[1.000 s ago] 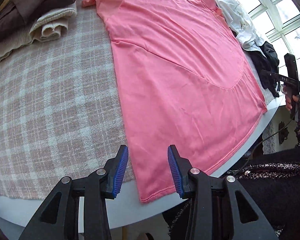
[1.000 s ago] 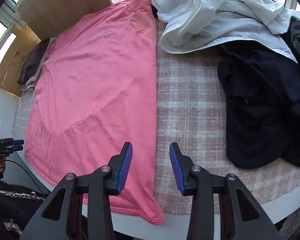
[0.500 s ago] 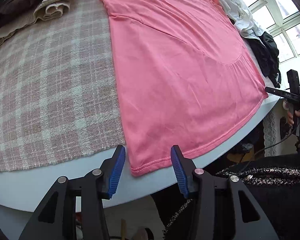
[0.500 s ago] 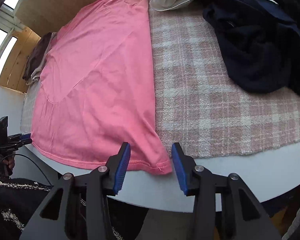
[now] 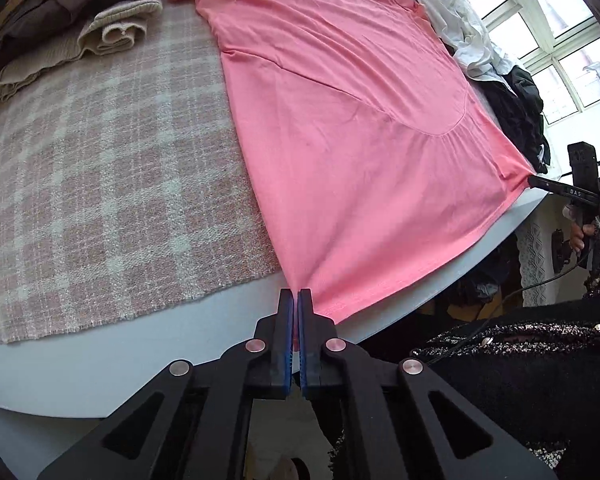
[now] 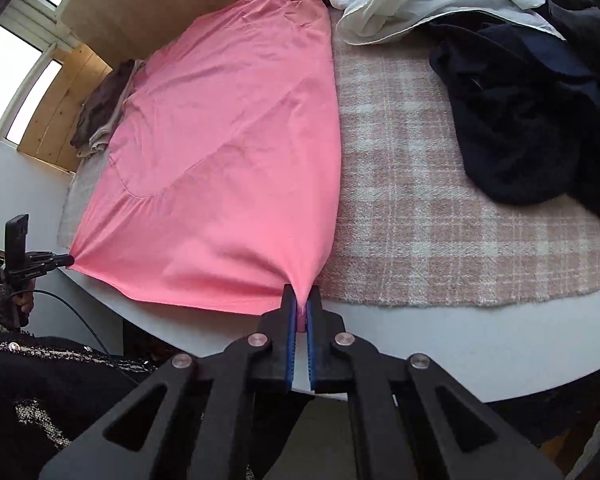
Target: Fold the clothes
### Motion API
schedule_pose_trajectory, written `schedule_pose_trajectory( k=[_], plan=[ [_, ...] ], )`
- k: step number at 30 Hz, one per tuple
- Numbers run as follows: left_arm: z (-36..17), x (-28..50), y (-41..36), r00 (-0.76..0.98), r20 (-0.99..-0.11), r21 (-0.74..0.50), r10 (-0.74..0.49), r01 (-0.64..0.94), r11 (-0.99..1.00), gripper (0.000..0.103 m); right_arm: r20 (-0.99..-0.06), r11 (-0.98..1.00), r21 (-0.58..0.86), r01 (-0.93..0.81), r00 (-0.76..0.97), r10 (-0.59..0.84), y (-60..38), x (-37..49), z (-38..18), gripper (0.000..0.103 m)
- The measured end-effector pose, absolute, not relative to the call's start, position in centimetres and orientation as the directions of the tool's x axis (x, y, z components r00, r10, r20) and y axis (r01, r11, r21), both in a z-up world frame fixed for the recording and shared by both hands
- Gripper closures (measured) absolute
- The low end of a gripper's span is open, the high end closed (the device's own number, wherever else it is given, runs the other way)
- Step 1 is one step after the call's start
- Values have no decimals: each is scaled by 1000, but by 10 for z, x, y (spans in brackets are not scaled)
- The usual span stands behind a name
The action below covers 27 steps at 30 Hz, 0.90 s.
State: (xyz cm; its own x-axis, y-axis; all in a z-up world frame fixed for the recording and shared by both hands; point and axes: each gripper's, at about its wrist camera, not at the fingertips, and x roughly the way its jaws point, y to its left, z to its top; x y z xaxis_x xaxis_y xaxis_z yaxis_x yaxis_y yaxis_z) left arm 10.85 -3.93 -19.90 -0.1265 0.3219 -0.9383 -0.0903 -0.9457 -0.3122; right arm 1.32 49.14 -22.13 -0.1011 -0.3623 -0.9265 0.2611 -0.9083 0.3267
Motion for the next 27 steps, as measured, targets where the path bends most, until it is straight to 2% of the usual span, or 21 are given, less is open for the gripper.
schedule_pose_trajectory(
  k=[3, 5, 6, 8, 12, 15, 17, 20, 25, 27],
  plan=[
    [-214, 108, -41, -89, -944, -309, 317, -94, -946, 101, -974, -938, 222, 267, 14, -226, 490, 5, -241, 94],
    [-221, 107, -38, -70, -949, -299, 306, -95, -949, 99, -974, -932, 218, 291, 0, -227, 488, 4, -229, 92],
    [-223, 106, -38, -63, -951, -296, 302, -95, -951, 97, -966, -926, 241, 291, -23, -258, 488, 1, -219, 87],
    [-219, 107, -43, -65, -953, -291, 297, -83, -953, 79, -950, -918, 262, 299, -88, -300, 490, -13, -192, 81],
    [-195, 105, -54, -100, -967, -227, 233, -63, -972, 78, -917, -908, 212, 360, -249, -313, 476, -63, -137, 80],
    [-167, 90, -49, -174, -962, -203, 210, -55, -978, 78, -884, -893, 170, 416, -337, -325, 467, -118, -99, 68],
    [-153, 66, -24, -237, -947, -201, 218, -96, -975, 71, -866, -876, 138, 463, -372, -333, 454, -162, -88, 68],
    [-139, 18, 27, -313, -914, -213, 259, -174, -962, 69, -849, -842, 147, 519, -371, -377, 437, -227, -79, 68],
    [-130, -75, 143, -384, -845, -264, 372, -305, -915, 69, -887, -805, 107, 583, -310, -343, 407, -298, -108, 68],
    [-130, -114, 186, -406, -832, -240, 379, -353, -904, 69, -900, -789, 93, 608, -286, -327, 395, -326, -120, 68]
  ],
)
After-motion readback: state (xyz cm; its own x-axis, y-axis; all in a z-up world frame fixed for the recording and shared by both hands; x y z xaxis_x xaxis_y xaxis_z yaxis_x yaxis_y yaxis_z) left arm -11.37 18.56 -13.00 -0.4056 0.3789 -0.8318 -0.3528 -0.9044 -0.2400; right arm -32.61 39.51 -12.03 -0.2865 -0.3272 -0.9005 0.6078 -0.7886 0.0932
